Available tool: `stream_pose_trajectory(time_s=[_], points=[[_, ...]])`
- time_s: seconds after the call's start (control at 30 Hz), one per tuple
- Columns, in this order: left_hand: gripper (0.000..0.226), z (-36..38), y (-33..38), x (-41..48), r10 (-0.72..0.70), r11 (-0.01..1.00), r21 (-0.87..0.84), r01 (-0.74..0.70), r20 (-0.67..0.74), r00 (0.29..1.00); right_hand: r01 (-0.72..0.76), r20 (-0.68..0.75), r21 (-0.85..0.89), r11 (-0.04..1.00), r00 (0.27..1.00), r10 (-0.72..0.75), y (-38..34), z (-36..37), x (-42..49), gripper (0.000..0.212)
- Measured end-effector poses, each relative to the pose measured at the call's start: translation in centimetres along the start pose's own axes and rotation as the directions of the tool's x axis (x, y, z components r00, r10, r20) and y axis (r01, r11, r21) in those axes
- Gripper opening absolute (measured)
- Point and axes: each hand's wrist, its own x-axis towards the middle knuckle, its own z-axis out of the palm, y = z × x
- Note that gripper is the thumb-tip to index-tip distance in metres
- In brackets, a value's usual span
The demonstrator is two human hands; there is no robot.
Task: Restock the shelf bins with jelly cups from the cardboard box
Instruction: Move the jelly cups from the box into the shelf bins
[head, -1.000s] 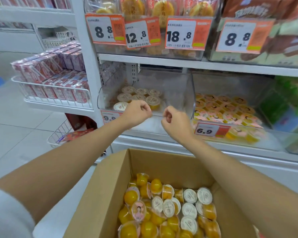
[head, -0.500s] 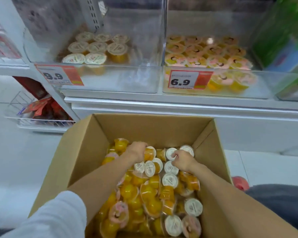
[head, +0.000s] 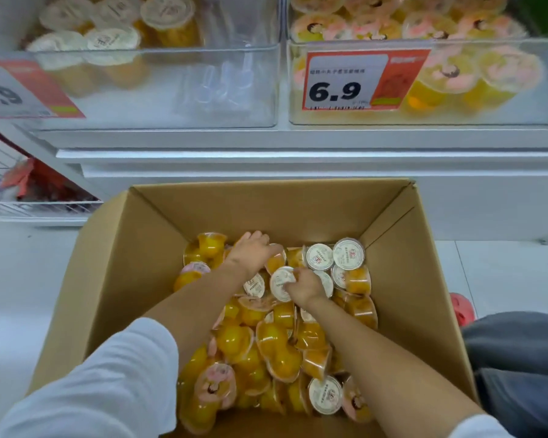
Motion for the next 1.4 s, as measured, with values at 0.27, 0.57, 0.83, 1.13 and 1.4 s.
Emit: stream_pose_trajectory(time_s=[0.27, 0.57, 0.83, 1.13, 1.4], points=[[0.060, -5.9, -1.6, -4.5, -0.271, 0.686, -0.678, 0.264, 0.098, 0.957, -0.129, 0.087, 0.529, 0.838, 0.991, 0.097, -3.0, -9.7, -3.8, 0.038], [0.044, -19.1, -6.0, -15.4, -0.451, 0.499, -0.860, 0.111, -0.148, 0.880, 0.248, -0.030, 0.529, 0.812, 0.961, -0.274, -16.1, -16.2, -15.3, 0.028], [0.045, -30.4, -13.3, -21.6, -0.541, 0.433, -0.897, -0.087, -0.336, 0.771, 0.550, -0.221, 0.513, 0.659, 0.827, -0.517, -28.4, -20.2, -22.1, 0.019], [0.037, -30.7, -22.9, -18.7, -0.483, 0.589, -0.777, 0.222, -0.117, 0.868, 0.332, -0.158, 0.523, 0.785, 0.943, -0.294, -37.0, -18.2, -14.7, 0.028], [0.044, -29.2, -25.8, -15.7, -0.416, 0.462, -0.787, 0.408, 0.214, 0.884, -0.095, 0.301, 0.758, 0.645, 0.929, -0.217, -37.9, -16.6, -10.1, 0.024]])
